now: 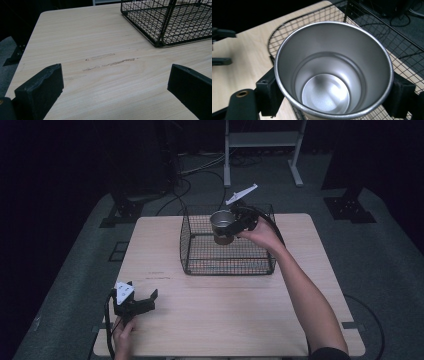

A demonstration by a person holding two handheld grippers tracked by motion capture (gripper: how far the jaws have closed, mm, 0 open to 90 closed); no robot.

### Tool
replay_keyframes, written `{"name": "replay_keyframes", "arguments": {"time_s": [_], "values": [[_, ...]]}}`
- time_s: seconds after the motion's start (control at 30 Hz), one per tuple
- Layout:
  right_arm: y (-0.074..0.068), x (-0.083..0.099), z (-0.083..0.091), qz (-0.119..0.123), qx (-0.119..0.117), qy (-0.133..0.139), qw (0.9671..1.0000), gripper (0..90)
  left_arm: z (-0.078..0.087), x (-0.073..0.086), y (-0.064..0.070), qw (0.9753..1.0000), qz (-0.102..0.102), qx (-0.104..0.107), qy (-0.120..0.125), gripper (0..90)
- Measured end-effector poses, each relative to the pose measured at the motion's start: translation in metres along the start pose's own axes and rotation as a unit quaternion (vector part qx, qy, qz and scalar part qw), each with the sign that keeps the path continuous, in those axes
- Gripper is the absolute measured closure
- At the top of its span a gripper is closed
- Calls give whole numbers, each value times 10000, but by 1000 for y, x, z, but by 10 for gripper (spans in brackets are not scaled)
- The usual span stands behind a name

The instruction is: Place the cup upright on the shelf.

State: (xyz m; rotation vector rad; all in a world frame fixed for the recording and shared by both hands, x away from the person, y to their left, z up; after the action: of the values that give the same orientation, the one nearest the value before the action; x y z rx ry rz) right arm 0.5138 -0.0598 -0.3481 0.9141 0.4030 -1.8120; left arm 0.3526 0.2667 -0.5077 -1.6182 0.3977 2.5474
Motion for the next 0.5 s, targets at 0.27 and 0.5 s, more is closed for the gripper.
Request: {"name": "replay_keyframes", "arguments": {"time_s": [0.27,0.5], "values": [[14,6,-22,-213,16,-84,9997,180,0,0,-1,10000,0,6,-16,0],[20,14,-36,-303,93,-165,9994,179,1,0,-1,10000,12,13,-15,0]]}}
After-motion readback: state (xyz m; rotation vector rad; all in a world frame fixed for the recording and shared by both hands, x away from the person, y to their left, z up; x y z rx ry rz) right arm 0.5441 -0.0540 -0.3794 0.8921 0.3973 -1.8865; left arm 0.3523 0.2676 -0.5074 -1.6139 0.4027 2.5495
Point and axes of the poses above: each handheld gripper's, and its own axes: z roughly backward along the jaws, x roughly out of its underside, y roughly to its right, the point moved 6 cm from there along -z, roughly forward along the jaws, and after that the axes turned 13 degrees about z, right-handed, at the moved point
